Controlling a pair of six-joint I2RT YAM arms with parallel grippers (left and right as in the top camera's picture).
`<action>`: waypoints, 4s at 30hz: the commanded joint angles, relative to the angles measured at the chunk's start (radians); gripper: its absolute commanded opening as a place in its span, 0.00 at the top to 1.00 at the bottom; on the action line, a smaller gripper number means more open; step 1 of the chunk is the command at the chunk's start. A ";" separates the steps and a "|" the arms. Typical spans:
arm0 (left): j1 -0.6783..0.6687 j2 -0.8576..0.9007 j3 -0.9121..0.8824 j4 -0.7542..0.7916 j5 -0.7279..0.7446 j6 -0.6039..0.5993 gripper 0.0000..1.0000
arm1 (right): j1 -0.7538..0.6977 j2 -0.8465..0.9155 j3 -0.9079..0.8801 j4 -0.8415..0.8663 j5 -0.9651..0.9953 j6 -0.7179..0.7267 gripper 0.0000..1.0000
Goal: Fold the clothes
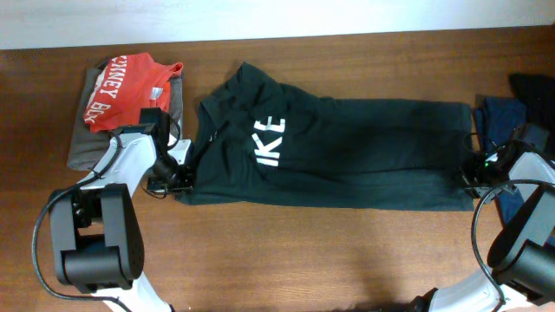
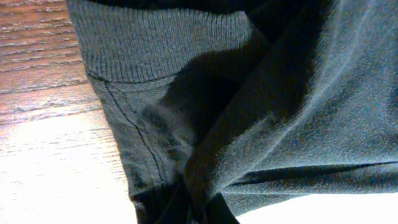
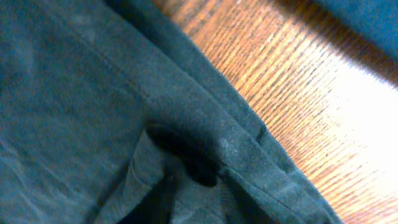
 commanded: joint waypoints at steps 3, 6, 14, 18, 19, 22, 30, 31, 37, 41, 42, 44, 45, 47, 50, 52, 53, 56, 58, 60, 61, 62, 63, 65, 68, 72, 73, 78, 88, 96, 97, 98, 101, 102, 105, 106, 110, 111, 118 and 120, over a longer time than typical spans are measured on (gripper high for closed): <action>0.002 -0.020 0.005 -0.010 -0.007 -0.006 0.99 | 0.005 0.004 0.014 -0.015 -0.058 0.008 0.96; 0.002 -0.020 0.005 -0.013 -0.007 -0.006 1.00 | 0.003 -0.020 0.061 -0.074 -0.047 0.008 0.96; 0.002 -0.020 0.005 -0.008 -0.007 -0.006 0.99 | 0.005 -0.040 0.112 -0.056 -0.051 0.009 0.96; 0.002 -0.020 0.005 -0.004 -0.007 -0.006 0.99 | 0.006 -0.040 0.112 0.002 -0.051 0.009 0.96; 0.002 -0.020 0.005 -0.004 -0.007 -0.005 1.00 | 0.006 -0.040 0.112 0.010 -0.051 0.009 0.96; 0.002 -0.020 0.005 -0.001 -0.007 -0.006 0.99 | 0.006 -0.039 0.112 0.039 -0.051 0.009 0.96; 0.002 -0.020 0.005 0.001 -0.008 -0.005 1.00 | 0.006 -0.028 0.112 0.059 -0.050 0.008 0.96; 0.002 -0.020 0.005 0.001 -0.008 -0.005 0.99 | 0.006 -0.028 0.112 0.059 -0.050 0.008 0.96; 0.002 -0.020 0.005 0.001 -0.008 -0.005 0.99 | 0.006 -0.028 0.112 0.048 -0.051 0.008 0.82; 0.002 -0.020 0.005 0.001 -0.007 -0.006 0.88 | 0.006 -0.028 0.112 0.011 -0.090 0.008 0.68; 0.002 -0.020 0.005 0.000 -0.007 -0.006 0.81 | 0.005 -0.028 0.112 -0.003 -0.101 0.004 0.67; 0.002 -0.020 0.005 -0.002 -0.007 -0.006 0.80 | 0.006 -0.028 0.112 -0.033 -0.136 -0.026 0.67; 0.002 -0.021 0.008 -0.009 -0.006 -0.006 0.80 | 0.006 -0.028 0.112 -0.038 -0.165 -0.047 0.68; 0.002 -0.027 0.023 -0.026 -0.006 -0.006 0.81 | 0.006 -0.033 0.113 -0.045 -0.289 -0.129 0.68; 0.002 -0.057 0.052 -0.039 0.005 -0.005 0.80 | 0.018 -0.044 0.113 -0.097 -0.437 -0.209 0.71; 0.002 -0.090 0.063 -0.033 0.012 -0.006 0.78 | 0.059 -0.044 0.111 -0.158 -0.432 -0.233 0.71; 0.002 -0.105 0.066 -0.028 0.012 -0.006 0.76 | 0.091 -0.044 0.103 -0.177 -0.398 -0.233 0.67; 0.002 -0.123 0.066 -0.029 0.012 -0.005 0.75 | 0.201 -0.040 0.071 -0.177 -0.293 -0.212 0.52; 0.002 -0.123 0.066 -0.032 0.013 -0.006 0.74 | 0.269 -0.031 0.052 -0.146 -0.266 -0.191 0.50; 0.002 -0.123 0.066 -0.031 0.015 -0.005 0.74 | 0.316 -0.022 0.042 -0.114 -0.223 -0.130 0.50; 0.002 -0.123 0.066 -0.032 0.016 -0.006 0.74 | 0.341 -0.016 0.037 -0.094 -0.204 -0.099 0.50; 0.002 -0.123 0.066 -0.032 0.016 -0.005 0.74 | 0.359 -0.010 0.031 -0.076 -0.202 -0.083 0.50; 0.002 -0.123 0.066 -0.032 0.016 -0.005 0.74 | 0.368 -0.006 0.027 -0.068 -0.201 -0.066 0.50; 0.002 -0.123 0.066 -0.032 0.016 -0.005 0.74 | 0.386 0.000 0.021 -0.053 -0.201 -0.054 0.51; 0.002 -0.123 0.066 -0.031 0.016 -0.005 0.74 | 0.400 0.004 0.021 -0.076 -0.187 -0.036 0.55; 0.002 -0.123 0.066 -0.031 0.016 -0.005 0.74 | 0.399 0.004 0.021 -0.124 -0.183 -0.080 0.56; 0.002 -0.123 0.066 -0.031 0.016 -0.005 0.74 | 0.399 0.004 0.021 -0.132 -0.183 -0.089 0.56; 0.002 -0.123 0.066 -0.025 0.016 -0.005 0.74 | 0.392 0.004 0.023 -0.171 -0.168 -0.149 0.57; 0.002 -0.123 0.066 -0.023 0.016 -0.005 0.74 | 0.364 -0.034 0.047 -0.288 -0.183 -0.206 0.56; 0.002 -0.123 0.066 -0.018 0.024 -0.006 0.74 | 0.412 -0.031 -0.072 -0.053 -0.183 -0.042 0.57; 0.002 -0.123 0.066 -0.018 0.024 -0.006 0.74 | 0.412 -0.030 -0.087 -0.017 -0.183 -0.011 0.61; 0.002 -0.123 0.066 -0.020 0.024 -0.006 0.74 | 0.412 -0.030 -0.093 -0.001 -0.184 0.006 0.67; 0.002 -0.123 0.066 -0.024 0.024 -0.006 0.74 | 0.405 -0.032 -0.081 0.030 -0.224 0.008 0.86; 0.002 -0.123 0.066 -0.024 0.024 -0.006 0.74 | 0.397 -0.032 -0.068 0.033 -0.259 0.008 0.91; 0.002 -0.123 0.066 -0.024 0.024 -0.006 0.74 | 0.384 -0.032 -0.043 0.048 -0.286 0.008 0.96; 0.002 -0.123 0.066 -0.024 0.024 -0.006 0.74 | 0.384 -0.032 -0.043 0.066 -0.286 0.009 0.96; 0.002 -0.123 0.066 -0.024 0.024 -0.006 0.74 | 0.384 -0.032 -0.044 0.188 -0.285 0.009 0.96; 0.002 -0.123 0.066 -0.024 0.024 -0.006 0.74 | 0.384 -0.032 -0.044 0.232 -0.285 0.009 0.96; 0.002 -0.123 0.066 -0.024 0.024 -0.006 0.74 | 0.383 -0.032 -0.044 0.308 -0.270 0.008 0.46; 0.002 -0.123 0.066 -0.024 0.024 -0.006 0.74 | 0.372 -0.032 -0.044 0.285 -0.270 0.006 0.42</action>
